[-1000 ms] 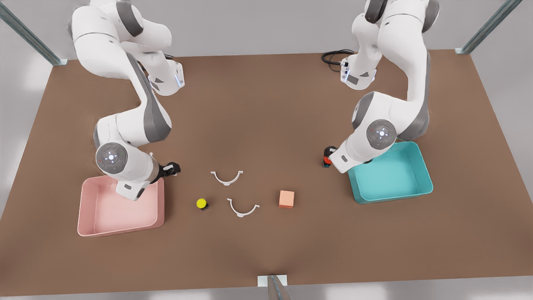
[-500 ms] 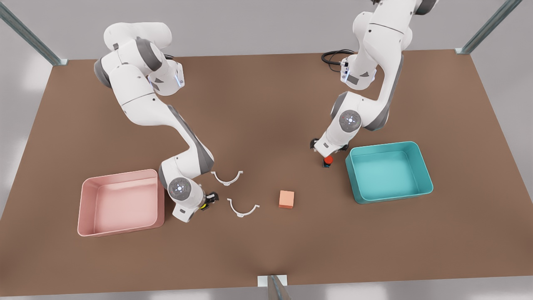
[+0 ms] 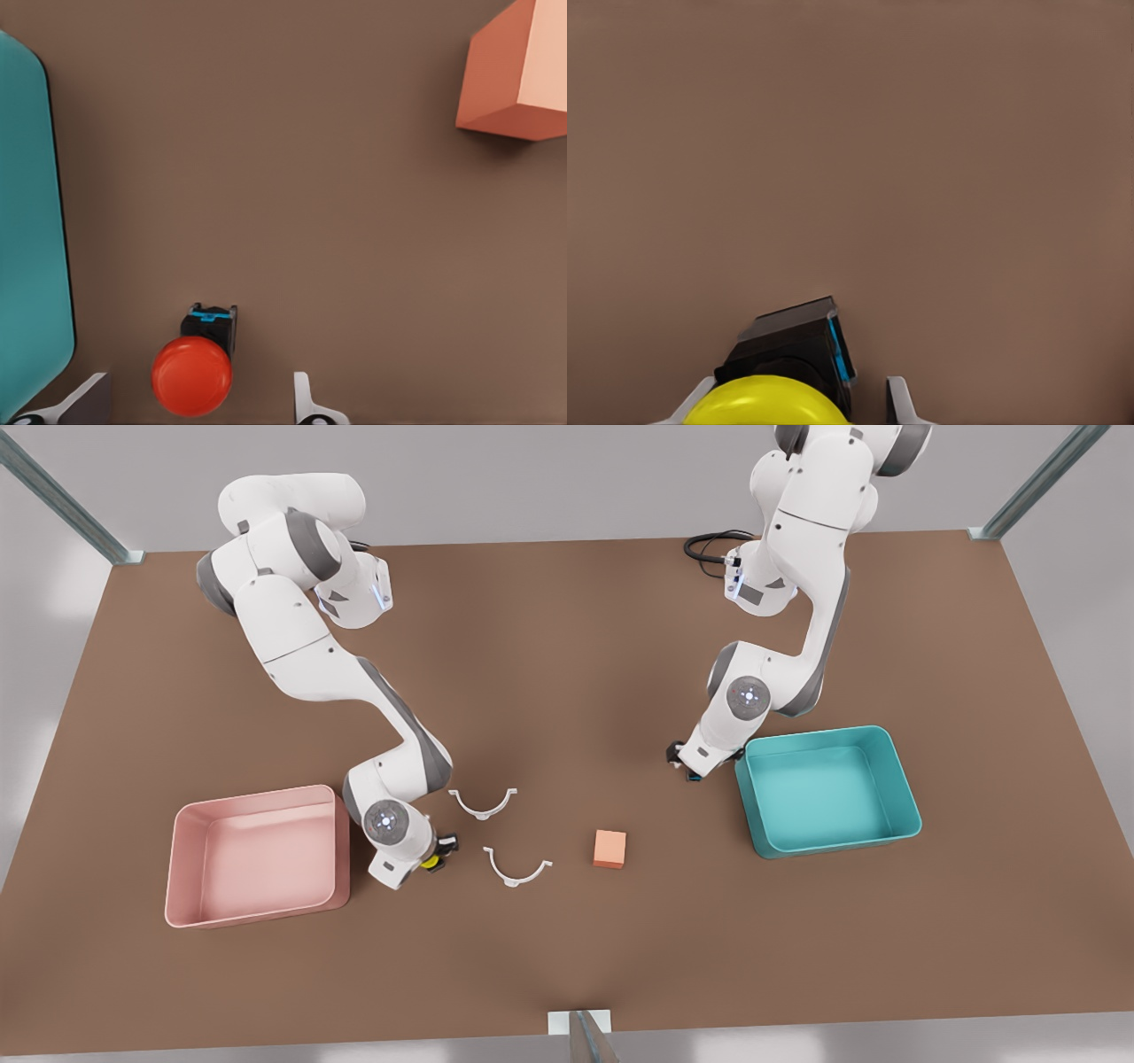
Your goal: Place the red button in the blue storage box with the left arm, and place the yellow button in the pink storage box with the right arm
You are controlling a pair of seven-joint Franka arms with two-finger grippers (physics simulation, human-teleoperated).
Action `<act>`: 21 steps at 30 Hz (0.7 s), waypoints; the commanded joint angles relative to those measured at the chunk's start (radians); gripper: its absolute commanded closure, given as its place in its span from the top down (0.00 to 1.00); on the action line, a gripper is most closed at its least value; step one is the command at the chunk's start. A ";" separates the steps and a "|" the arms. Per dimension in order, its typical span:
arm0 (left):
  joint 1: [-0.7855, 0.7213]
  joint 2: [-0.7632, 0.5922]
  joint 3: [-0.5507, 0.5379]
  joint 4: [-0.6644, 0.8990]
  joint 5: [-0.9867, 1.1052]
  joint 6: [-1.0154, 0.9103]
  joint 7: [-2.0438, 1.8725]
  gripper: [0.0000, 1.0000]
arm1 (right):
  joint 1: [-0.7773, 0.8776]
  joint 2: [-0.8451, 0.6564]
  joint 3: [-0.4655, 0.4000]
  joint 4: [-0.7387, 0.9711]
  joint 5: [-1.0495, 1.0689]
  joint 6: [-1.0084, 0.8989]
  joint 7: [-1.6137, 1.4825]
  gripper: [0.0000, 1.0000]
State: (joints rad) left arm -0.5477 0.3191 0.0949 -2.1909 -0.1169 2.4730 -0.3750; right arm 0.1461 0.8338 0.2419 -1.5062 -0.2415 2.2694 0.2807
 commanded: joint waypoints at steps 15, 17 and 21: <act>-0.001 0.097 0.000 -0.003 -0.003 0.083 -0.056 0.61 | 0.007 -0.004 0.005 -0.003 -0.027 0.102 0.072 0.47; -0.001 0.098 0.000 -0.003 -0.003 0.083 -0.056 0.56 | 0.000 -0.025 0.010 0.000 -0.028 0.102 0.067 0.47; -0.001 0.083 0.000 0.002 -0.003 0.078 -0.058 0.55 | -0.112 -0.140 0.069 -0.002 -0.027 0.019 0.032 0.47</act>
State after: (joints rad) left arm -0.5487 0.4031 0.0950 -2.1889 -0.1207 2.5471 -0.4122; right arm 0.0490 0.7104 0.3064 -1.5091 -0.2581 2.3451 0.3072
